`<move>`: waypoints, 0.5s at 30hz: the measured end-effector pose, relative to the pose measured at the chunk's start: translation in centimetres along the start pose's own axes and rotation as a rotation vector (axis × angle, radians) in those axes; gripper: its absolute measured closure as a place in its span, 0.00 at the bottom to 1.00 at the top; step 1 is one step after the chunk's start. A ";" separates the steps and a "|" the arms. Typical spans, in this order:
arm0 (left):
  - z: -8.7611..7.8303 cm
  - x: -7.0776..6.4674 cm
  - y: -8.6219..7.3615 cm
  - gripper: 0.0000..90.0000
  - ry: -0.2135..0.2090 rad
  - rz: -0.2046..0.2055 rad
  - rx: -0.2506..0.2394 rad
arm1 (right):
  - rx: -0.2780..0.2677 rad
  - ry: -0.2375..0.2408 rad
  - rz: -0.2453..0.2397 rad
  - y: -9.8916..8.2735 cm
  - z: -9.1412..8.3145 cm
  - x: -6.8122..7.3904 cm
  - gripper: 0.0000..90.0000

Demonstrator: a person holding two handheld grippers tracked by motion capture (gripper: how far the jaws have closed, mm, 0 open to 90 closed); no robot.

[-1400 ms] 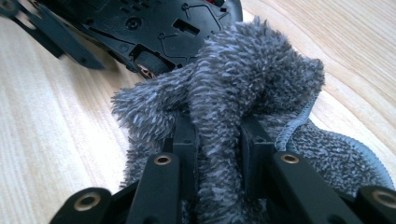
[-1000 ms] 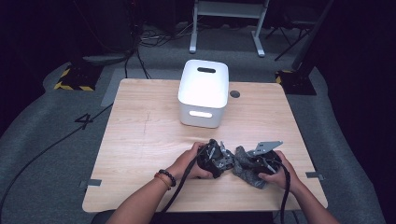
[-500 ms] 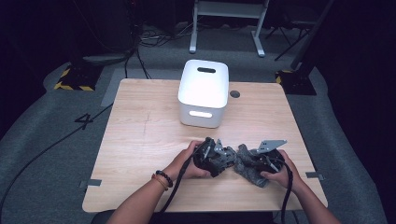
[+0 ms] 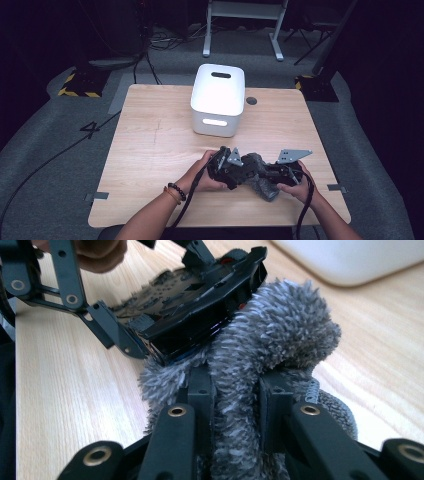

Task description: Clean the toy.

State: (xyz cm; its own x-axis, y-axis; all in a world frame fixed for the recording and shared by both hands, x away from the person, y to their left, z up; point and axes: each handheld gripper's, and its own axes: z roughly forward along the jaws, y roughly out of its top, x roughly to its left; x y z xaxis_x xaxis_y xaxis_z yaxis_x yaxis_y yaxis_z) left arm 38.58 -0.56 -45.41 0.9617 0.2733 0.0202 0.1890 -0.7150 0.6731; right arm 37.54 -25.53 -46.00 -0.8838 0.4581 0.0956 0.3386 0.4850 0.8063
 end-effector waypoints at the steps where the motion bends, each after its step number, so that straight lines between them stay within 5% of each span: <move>1: -0.1 0.0 0.0 0.29 0.002 0.001 -0.002 | -0.008 -0.005 -0.004 0.1 -0.1 0.1 0.83; 11: -0.5 -0.3 0.2 0.29 0.010 0.027 0.014 | -0.058 -0.025 -0.051 1.2 -0.9 1.3 0.83; 15: -1.1 -0.4 0.1 0.29 0.020 0.041 -0.025 | -0.069 -0.029 -0.069 1.5 -1.2 1.5 0.83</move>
State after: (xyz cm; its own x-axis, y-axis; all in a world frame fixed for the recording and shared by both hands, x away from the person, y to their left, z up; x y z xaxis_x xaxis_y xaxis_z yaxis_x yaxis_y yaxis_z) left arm 37.99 -0.04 -44.50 0.9644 0.2570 0.0623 0.1445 -0.7094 0.6898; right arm 36.32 -24.97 -43.97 -0.8940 0.4475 0.0225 0.2535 0.4637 0.8490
